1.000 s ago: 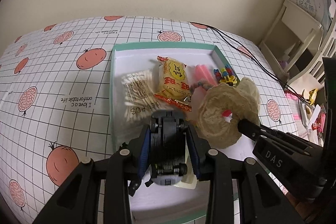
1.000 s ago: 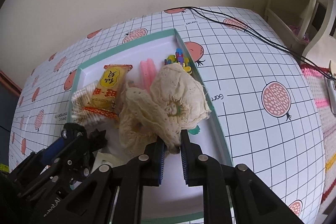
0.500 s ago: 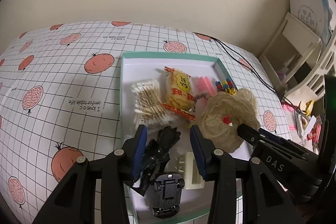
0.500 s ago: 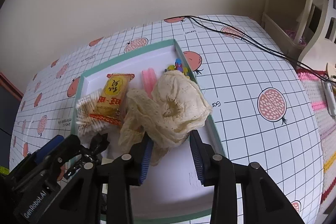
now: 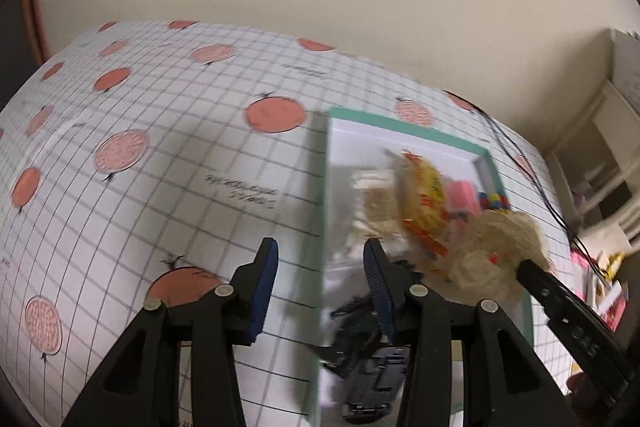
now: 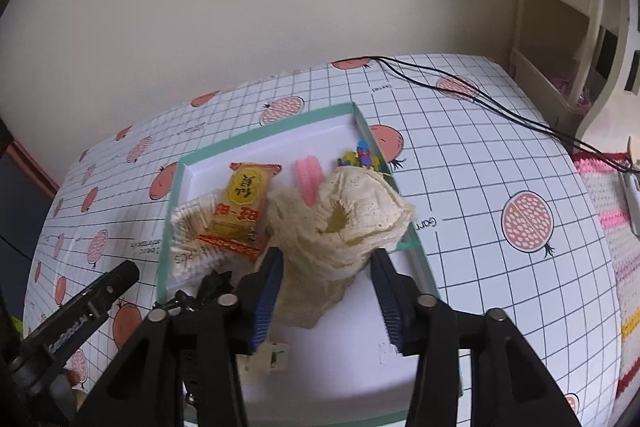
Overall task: Organize objects
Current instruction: 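Lower and release the black car with the left tool while the right tool releases the lace cloth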
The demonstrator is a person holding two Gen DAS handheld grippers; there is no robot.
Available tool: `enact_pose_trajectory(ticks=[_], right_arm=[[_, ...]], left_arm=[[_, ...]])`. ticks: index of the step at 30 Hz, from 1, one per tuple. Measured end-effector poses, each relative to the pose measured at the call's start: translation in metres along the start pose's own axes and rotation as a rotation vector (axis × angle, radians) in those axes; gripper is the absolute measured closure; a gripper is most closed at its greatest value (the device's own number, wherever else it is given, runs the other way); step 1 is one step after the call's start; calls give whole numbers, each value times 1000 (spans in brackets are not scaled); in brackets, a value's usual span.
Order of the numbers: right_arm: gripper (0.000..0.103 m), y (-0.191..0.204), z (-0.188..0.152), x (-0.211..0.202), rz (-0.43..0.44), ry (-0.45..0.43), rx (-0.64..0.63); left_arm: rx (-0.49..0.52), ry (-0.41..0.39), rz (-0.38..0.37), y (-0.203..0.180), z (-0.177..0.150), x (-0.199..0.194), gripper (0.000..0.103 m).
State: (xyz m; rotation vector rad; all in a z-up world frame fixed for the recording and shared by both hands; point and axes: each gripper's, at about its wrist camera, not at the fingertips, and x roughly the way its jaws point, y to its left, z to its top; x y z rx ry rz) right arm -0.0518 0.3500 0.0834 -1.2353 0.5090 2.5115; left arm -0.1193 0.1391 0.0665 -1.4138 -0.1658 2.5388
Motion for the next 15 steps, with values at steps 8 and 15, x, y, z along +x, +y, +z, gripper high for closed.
enact_pose_trajectory(ticks=[8, 15], right_arm=[[41, 11, -2, 0, 17, -8, -41], [29, 15, -3, 1, 19, -14, -57]], left_arm=[[-55, 11, 61, 21, -1, 5, 45], [-109, -7, 124, 39, -1, 4, 27]])
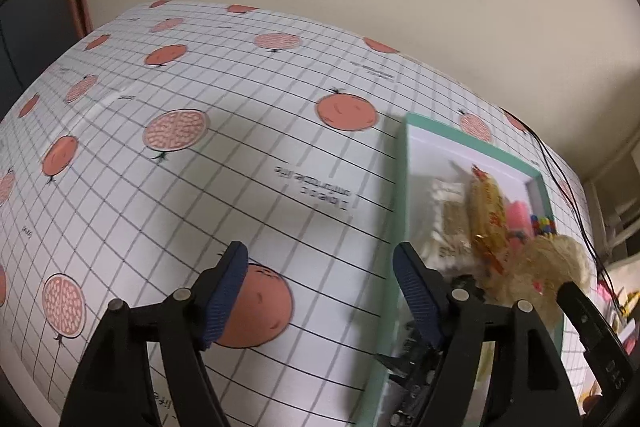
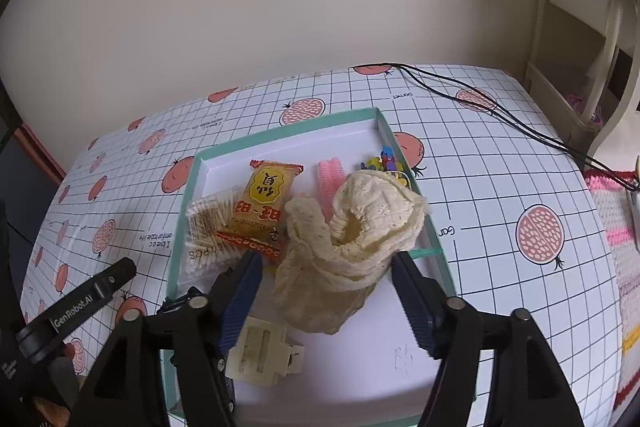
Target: Organize objects
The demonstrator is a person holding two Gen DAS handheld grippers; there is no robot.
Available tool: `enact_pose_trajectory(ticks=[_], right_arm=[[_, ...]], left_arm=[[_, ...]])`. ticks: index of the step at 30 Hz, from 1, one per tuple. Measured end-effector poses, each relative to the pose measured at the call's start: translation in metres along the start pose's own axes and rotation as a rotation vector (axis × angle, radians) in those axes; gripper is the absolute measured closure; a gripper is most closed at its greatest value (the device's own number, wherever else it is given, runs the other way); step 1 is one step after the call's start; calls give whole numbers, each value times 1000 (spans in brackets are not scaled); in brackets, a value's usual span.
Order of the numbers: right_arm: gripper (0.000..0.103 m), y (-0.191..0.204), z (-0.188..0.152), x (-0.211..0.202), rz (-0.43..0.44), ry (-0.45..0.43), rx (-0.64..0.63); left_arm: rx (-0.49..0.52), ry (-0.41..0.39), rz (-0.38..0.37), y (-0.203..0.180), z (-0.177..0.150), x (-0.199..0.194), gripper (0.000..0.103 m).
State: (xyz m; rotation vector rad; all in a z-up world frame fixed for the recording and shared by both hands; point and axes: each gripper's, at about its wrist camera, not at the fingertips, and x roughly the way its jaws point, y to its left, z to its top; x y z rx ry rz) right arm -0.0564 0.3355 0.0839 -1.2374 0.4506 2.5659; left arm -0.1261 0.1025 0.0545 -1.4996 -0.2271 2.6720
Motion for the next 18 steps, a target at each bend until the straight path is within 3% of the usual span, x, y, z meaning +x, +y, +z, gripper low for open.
enact_pose_trajectory(ticks=[4, 6, 8, 18], right_arm=[[18, 3, 0, 1, 11, 0, -10], [12, 5, -1, 1, 16, -1, -14], [2, 6, -1, 1, 14, -4, -20], [0, 10, -3, 2, 19, -8, -32]], left_arm=[[-28, -22, 17, 10, 2, -2, 13], [-38, -33, 27, 12, 3, -3, 10], [-43, -42, 33, 15, 3, -4, 4], [-45, -58, 58, 18, 6, -5, 0]])
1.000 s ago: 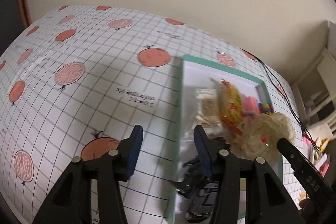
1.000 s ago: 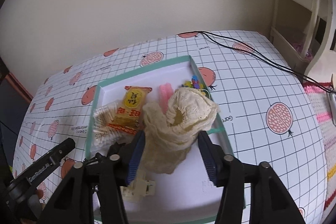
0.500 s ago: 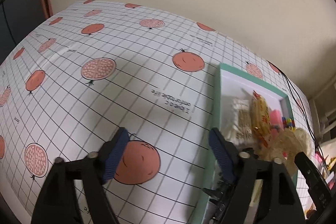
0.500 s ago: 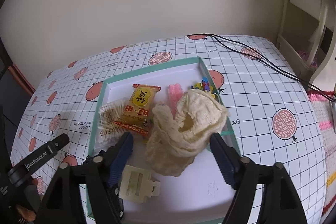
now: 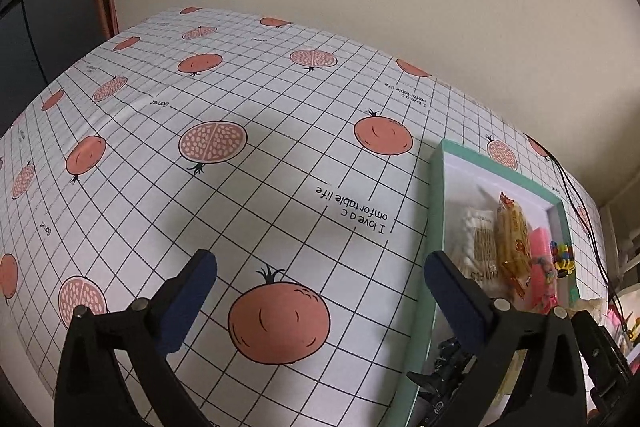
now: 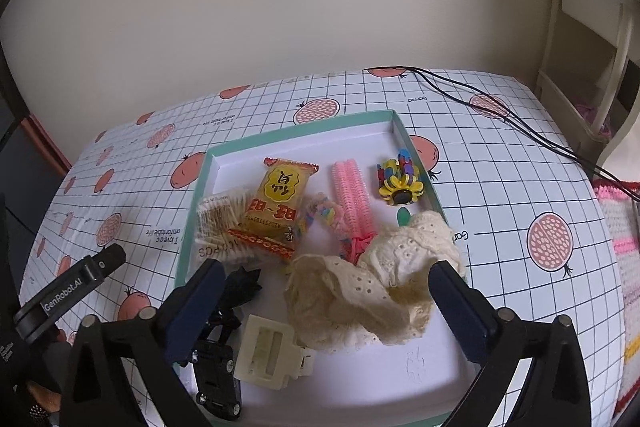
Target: Organize objects
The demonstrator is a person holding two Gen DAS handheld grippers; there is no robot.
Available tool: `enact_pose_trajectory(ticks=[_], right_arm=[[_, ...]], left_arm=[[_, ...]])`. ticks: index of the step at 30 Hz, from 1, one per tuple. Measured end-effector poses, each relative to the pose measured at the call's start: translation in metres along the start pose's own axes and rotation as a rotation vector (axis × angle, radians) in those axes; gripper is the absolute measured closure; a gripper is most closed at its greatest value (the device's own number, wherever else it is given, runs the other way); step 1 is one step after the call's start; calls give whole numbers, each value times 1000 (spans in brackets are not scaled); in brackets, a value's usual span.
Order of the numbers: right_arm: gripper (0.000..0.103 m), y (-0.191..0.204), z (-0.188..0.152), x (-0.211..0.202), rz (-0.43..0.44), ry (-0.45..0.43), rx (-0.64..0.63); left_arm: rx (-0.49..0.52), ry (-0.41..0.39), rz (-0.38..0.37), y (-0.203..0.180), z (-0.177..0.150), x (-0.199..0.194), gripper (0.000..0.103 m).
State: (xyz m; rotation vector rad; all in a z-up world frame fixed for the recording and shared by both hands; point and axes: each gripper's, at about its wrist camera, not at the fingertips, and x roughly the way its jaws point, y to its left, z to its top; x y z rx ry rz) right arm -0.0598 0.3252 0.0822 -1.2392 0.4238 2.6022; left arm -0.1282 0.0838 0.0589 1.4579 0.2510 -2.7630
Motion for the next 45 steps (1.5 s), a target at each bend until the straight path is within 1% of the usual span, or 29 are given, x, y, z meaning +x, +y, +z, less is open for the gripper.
enact_pose_trajectory(ticks=[5, 10, 14, 17, 20, 22, 24, 26, 31, 34, 36, 40, 45], right_arm=[[0, 3, 0, -1, -1, -2, -9], [0, 9, 1, -9, 1, -23, -18], [0, 18, 1, -17, -12, -39, -40], [0, 25, -1, -23, -15, -43, -54], [0, 31, -4, -28, -23, -40, -67], [0, 34, -6, -32, -30, -42, -62], [0, 34, -9, -38, -11, -36, -36], [0, 35, -12, -44, -2, -37, -19], [0, 44, -24, -59, -22, -57, -37], [0, 49, -34, -66, -18, -59, -33], [0, 54, -44, -70, -13, -56, -44], [0, 59, -64, -74, -17, -50, -66], [0, 57, -90, -72, -3, -32, -42]], left_arm=[[24, -12, -12, -3, 2, -3, 0], [32, -37, -31, -3, 6, -12, 0], [33, -77, -2, 2, 11, -24, 0], [31, -106, -6, 9, 14, -35, 0], [35, -133, 6, 16, 17, -47, 0], [36, -138, 6, 19, 17, -55, 0], [46, -133, -1, 23, 17, -61, 0], [63, -128, 0, 25, 13, -67, 0], [108, -123, -5, 30, 0, -82, 0], [104, -124, -39, 36, -12, -93, 0], [122, -121, -56, 38, -20, -96, 0], [168, -135, -25, 42, -35, -97, 0], [132, -101, -62, 63, -55, -92, 0]])
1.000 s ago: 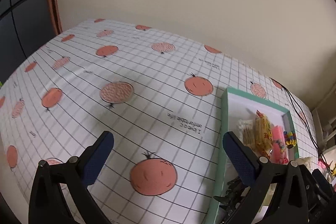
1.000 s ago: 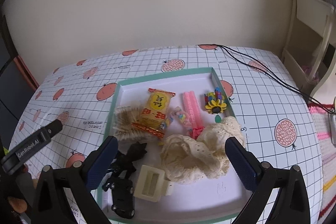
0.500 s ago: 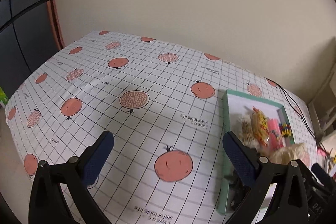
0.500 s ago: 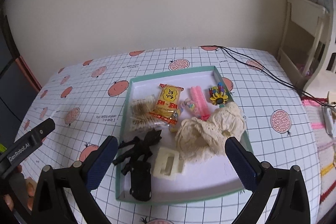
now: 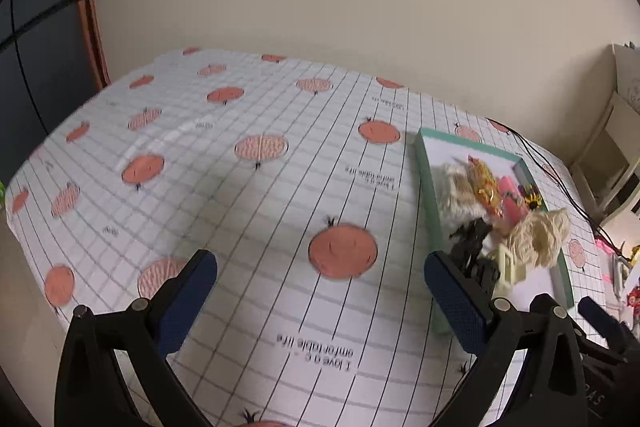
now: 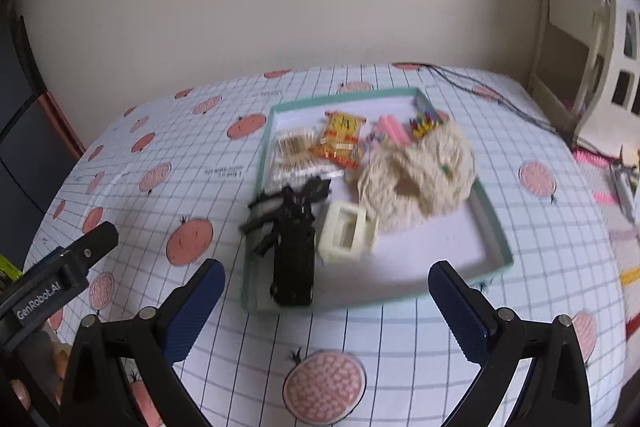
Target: Organize objects
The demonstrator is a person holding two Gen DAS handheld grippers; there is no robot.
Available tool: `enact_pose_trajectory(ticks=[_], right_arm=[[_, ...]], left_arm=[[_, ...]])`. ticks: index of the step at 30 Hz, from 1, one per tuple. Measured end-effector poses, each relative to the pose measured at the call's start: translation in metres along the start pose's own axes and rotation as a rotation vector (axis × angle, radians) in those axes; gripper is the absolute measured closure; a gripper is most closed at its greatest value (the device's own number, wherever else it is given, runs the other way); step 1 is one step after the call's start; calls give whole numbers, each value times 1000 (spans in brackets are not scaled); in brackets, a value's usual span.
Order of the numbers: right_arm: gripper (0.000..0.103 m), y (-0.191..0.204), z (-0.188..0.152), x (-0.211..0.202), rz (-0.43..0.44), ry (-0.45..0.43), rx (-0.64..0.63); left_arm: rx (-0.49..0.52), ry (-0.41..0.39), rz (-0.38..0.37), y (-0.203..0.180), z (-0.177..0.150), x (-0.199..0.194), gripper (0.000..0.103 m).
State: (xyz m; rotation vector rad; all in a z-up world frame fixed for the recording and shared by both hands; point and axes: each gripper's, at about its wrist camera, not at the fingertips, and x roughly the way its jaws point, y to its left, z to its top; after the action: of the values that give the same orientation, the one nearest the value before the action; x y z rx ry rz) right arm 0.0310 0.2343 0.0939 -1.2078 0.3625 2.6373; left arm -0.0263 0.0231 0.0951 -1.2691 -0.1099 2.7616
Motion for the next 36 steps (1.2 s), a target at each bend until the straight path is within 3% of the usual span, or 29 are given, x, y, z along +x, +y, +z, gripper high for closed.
enact_pose_trajectory(ticks=[16, 21, 36], right_arm=[[0, 8, -67, 27, -39, 92, -28], [0, 12, -76, 36, -73, 108, -61], [0, -1, -79, 46, -145, 104, -46]], left_arm=[[13, 145, 43, 33, -67, 42, 0], [-18, 159, 40, 42, -69, 47, 0], [48, 176, 41, 30, -77, 53, 0]])
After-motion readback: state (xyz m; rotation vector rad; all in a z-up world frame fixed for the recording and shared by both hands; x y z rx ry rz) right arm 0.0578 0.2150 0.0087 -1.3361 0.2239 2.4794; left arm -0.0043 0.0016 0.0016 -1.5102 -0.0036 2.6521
